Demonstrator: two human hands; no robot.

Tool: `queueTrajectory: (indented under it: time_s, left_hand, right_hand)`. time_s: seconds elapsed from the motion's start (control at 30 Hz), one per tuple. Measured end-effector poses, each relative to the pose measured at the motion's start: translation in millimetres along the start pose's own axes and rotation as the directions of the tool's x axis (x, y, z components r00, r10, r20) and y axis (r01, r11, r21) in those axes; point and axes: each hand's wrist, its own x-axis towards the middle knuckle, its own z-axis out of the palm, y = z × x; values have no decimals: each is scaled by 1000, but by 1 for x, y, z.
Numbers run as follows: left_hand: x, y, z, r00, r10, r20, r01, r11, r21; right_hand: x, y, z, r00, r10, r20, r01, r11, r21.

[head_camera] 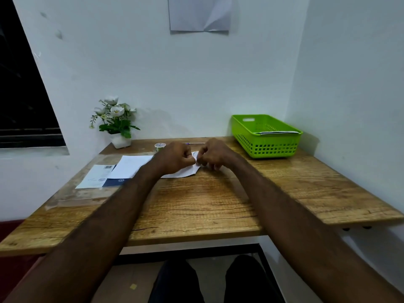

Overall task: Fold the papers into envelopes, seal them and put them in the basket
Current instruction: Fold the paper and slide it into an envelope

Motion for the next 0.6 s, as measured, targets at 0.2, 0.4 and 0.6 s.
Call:
queueTrajectory:
  time_s: [0.2,0.4,0.6]
  left_hand:
    - [2,-3,5,998,-56,14,54,994,97]
    - [0,-4,4,997,-66,32,61,989,133]
    - [3,-9,4,989,-143,31,140,986,86]
  right_hand:
    - [-1,-2,0,989,149,-10,-148,989,18]
    - [-4,-1,-3,990,141,29,-141,990,7]
    - [-2,3,-3,994,89,57,-90,996,24]
